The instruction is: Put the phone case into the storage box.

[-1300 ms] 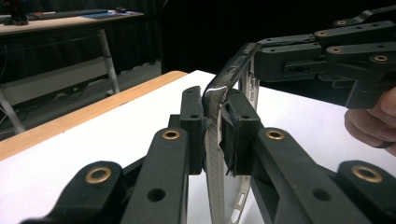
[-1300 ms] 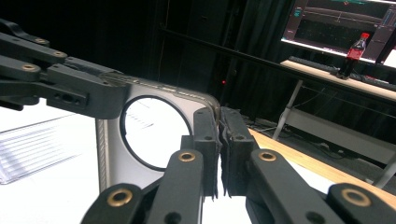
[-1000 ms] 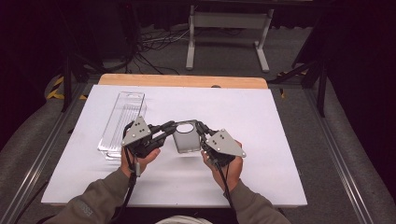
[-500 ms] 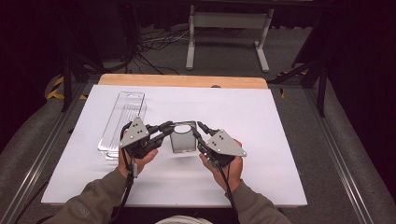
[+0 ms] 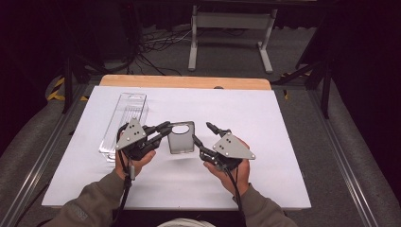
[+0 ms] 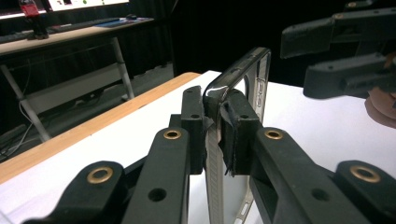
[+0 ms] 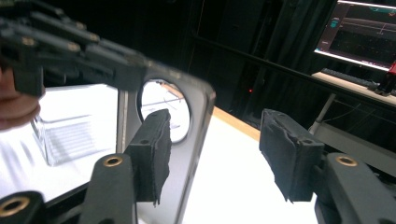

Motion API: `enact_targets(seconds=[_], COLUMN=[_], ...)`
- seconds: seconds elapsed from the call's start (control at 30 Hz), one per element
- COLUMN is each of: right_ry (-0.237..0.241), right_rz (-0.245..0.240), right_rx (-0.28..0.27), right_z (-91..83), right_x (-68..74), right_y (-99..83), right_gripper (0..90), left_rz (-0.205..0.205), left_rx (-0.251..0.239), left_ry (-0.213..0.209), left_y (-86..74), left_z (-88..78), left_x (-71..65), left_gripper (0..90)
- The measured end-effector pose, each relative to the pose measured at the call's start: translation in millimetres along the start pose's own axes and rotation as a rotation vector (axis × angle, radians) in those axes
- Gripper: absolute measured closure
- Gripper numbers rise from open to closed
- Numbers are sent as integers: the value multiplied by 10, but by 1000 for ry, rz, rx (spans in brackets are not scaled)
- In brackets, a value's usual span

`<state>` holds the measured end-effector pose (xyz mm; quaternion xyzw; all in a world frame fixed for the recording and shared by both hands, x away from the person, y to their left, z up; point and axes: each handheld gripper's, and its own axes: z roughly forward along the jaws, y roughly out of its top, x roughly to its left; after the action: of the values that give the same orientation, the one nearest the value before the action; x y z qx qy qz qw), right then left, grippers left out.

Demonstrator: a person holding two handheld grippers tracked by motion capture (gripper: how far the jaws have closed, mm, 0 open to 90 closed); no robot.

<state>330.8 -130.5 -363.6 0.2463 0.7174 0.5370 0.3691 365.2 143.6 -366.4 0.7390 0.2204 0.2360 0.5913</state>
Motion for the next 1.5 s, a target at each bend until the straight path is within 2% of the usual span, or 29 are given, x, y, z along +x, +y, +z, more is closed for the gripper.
enact_targets(seconds=[0.27,0.43,0.57,1.17,1.33,1.5], right_ry=[45,55,68,67,58,43], right_rz=[3,-11,-12,-20,-10,-20], right_rx=[39,48,76,118,134,157], right_z=[-14,-45,-79,-310,-368,-419], right_x=[-46,-60,-87,-184,-210,-219], right_y=[-106,-160,-250,-505,-570,-654], right_gripper=[373,354,332,312,305,300], left_rz=[-5,-10,-12,-4,-8,-13], left_rx=[-12,-21,-23,-43,-52,-63], left_ry=[17,25,30,51,58,68], left_y=[24,37,52,109,118,135], left_z=[-56,-84,-117,-213,-240,-274], left_x=[52,74,100,170,196,220], left_gripper=[806,806,806,806,806,806])
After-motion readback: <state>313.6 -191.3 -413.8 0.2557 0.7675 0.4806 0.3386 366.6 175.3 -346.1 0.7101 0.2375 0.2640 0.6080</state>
